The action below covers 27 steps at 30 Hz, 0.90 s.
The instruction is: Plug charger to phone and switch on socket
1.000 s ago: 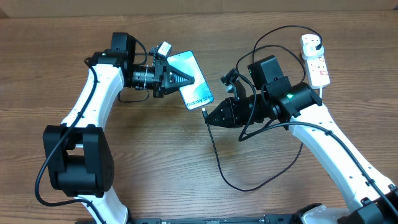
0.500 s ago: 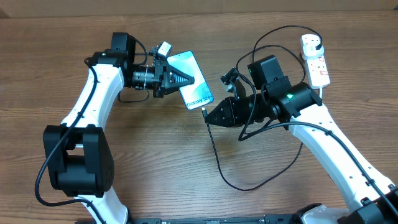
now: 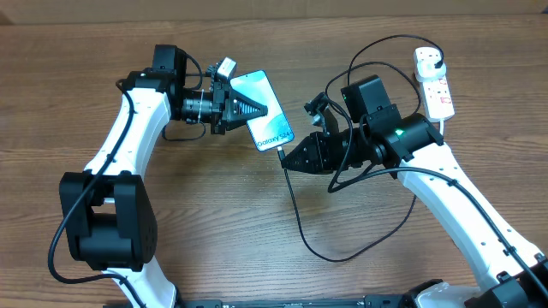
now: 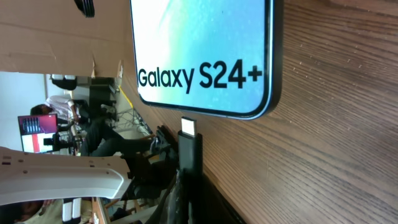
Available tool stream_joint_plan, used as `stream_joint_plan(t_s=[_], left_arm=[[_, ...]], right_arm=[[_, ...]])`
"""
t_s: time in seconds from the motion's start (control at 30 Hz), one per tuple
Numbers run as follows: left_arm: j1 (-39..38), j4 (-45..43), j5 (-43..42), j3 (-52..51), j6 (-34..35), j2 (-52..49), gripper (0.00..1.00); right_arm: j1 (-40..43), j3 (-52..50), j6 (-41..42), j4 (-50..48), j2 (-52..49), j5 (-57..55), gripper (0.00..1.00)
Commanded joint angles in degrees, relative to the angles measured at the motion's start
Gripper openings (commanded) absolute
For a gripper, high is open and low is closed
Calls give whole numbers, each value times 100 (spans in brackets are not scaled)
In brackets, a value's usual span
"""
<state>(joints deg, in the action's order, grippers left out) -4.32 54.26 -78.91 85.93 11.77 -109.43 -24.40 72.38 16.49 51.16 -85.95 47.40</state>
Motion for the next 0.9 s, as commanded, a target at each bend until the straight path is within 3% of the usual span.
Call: stream_joint_plan(t_s=[0.0,0.87], left_arm=[[11,-7,-365,42,-146,44,4],[11,-9,-494,42,-107,44,4]], right_arm=[[2,162,2,24,107,70,4],[-2,162,2,33,107,70,4]])
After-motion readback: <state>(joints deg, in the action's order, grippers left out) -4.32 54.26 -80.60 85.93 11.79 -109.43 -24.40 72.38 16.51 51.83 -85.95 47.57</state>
